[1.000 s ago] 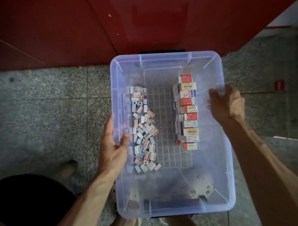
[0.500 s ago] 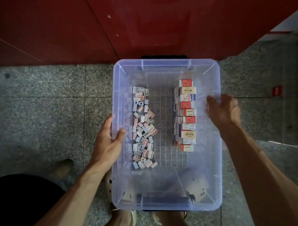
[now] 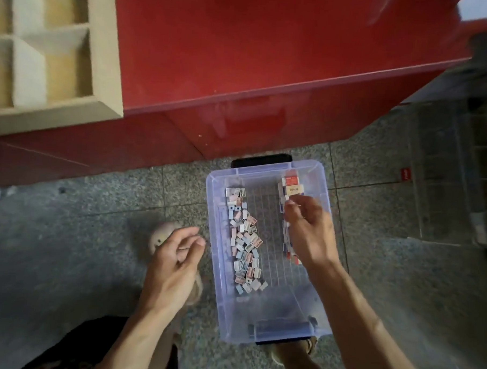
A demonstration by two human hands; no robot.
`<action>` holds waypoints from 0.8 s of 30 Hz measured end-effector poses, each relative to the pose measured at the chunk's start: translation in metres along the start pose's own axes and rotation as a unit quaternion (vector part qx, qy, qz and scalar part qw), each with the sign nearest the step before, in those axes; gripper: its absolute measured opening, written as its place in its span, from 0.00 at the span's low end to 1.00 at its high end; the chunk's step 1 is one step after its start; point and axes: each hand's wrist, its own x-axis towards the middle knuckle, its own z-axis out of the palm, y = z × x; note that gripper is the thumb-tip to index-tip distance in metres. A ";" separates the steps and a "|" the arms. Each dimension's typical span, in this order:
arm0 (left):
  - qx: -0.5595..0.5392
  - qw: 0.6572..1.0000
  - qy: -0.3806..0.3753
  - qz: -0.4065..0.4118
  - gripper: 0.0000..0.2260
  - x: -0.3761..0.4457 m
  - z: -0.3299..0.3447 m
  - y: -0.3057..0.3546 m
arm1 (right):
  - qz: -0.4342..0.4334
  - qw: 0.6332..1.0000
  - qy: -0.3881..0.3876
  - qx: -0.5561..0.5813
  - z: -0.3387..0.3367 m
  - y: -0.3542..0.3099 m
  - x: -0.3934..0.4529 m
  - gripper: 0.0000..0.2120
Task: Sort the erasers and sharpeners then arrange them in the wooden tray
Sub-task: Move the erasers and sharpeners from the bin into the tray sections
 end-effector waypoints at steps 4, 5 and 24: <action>0.069 0.995 -0.074 -0.002 0.08 0.024 -0.029 0.014 | 0.018 0.998 0.043 0.034 0.031 -0.006 -0.010 0.08; 0.084 0.992 -0.097 -0.006 0.09 0.033 -0.037 0.015 | 0.032 0.997 0.058 0.044 0.039 -0.006 -0.010 0.08; 0.261 0.927 -0.253 0.089 0.08 0.204 -0.034 -0.062 | -0.027 0.972 0.058 -0.225 0.195 0.223 0.108 0.28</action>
